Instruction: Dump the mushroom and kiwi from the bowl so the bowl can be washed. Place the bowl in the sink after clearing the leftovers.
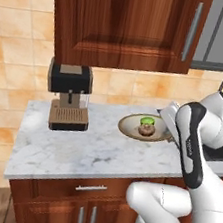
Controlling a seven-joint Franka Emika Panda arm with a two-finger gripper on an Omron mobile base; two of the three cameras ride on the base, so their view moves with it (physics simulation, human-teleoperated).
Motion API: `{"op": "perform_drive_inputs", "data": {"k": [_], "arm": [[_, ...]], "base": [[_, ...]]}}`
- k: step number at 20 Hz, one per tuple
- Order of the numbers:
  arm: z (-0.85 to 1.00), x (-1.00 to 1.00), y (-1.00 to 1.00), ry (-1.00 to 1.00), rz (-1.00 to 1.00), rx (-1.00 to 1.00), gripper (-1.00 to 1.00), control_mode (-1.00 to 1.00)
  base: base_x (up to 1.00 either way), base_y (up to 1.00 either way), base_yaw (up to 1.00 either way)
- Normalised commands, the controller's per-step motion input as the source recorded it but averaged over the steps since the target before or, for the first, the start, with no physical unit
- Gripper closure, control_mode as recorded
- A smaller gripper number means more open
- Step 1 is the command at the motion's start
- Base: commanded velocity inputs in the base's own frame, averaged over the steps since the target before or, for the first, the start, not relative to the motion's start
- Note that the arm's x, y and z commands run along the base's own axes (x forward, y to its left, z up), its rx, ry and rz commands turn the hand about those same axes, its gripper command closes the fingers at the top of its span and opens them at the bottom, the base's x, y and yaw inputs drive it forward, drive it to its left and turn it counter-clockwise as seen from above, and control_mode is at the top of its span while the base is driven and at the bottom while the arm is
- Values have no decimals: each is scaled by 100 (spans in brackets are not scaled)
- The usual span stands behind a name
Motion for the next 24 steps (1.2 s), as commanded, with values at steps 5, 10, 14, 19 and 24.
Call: {"op": "perform_drive_inputs", "data": {"k": [5, 10, 14, 19, 24], "arm": [[0, 0, 0, 0, 0, 0, 100, 100], [0, 0, 0, 0, 0, 0, 100, 100], [0, 0, 0, 0, 0, 0, 100, 100], [0, 0, 0, 0, 0, 0, 100, 100], [0, 0, 0, 0, 0, 0, 100, 100]], "base": [[0, -73, -9], [0, -91, -1], [9, -91, 0], [29, -55, 0], [46, -17, 0]]}}
